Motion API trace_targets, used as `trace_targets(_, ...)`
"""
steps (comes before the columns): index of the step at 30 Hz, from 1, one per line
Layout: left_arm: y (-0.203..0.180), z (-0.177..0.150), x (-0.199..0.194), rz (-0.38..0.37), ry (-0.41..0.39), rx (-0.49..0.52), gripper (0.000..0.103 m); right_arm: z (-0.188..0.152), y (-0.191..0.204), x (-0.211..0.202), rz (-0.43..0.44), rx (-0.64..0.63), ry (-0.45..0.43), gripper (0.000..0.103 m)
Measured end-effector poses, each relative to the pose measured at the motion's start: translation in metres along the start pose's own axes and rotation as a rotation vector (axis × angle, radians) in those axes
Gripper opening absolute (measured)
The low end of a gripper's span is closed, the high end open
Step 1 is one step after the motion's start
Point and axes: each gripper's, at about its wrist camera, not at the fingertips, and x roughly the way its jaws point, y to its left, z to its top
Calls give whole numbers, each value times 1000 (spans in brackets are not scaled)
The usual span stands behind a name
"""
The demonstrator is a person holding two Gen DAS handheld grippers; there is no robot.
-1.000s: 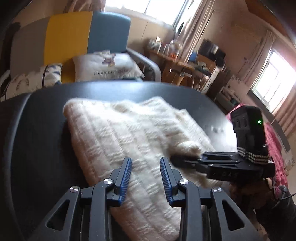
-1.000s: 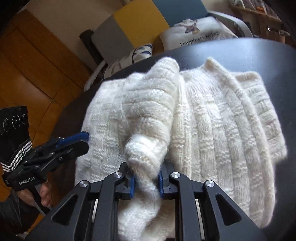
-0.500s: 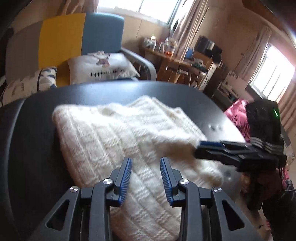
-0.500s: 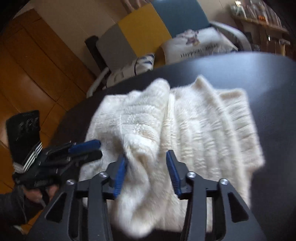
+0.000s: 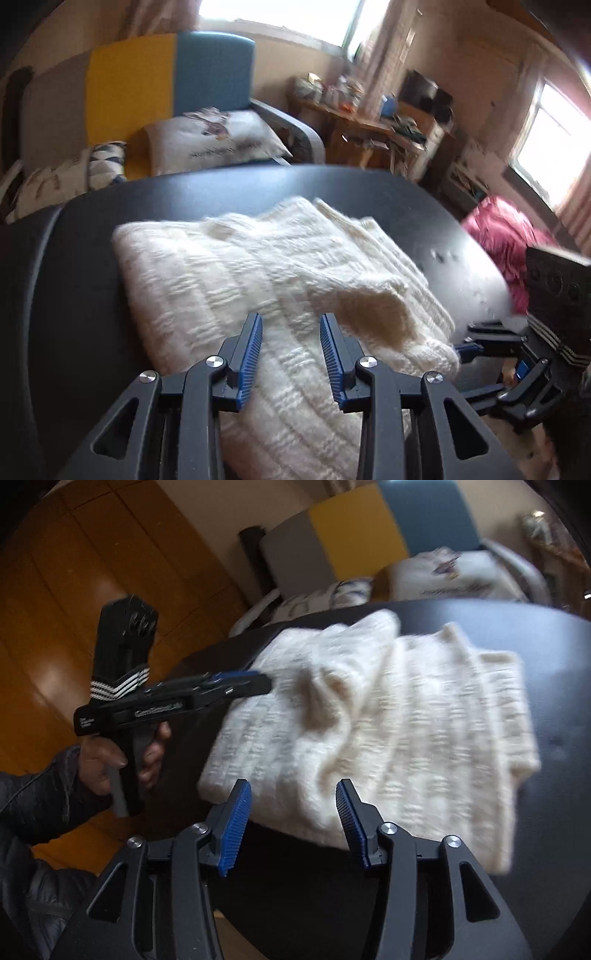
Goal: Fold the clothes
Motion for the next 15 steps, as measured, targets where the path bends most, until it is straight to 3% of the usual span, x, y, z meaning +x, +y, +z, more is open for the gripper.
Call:
trace_targets(2,-4,0,11,36,25,13,33,2,3,9,47,-43,59,51)
trace_targets(5,-8,4,12,17,10,14,33,3,7,20,140,-103,143,51)
trace_targets(7,-10,8,14,-15,11,19,33,6,-4,20,179,-73,150,51)
trace_targets(10,-11,15,19,6,11,23,33,13,-16,11,246,-50,107,51)
trace_targets(14,-11,25,27,-18,10,17,33,6,-24,28,221,-76,209,51)
trace_targets(15,-13,26,39,-5,45,33,33,2,-26,35,221,-74,237,51)
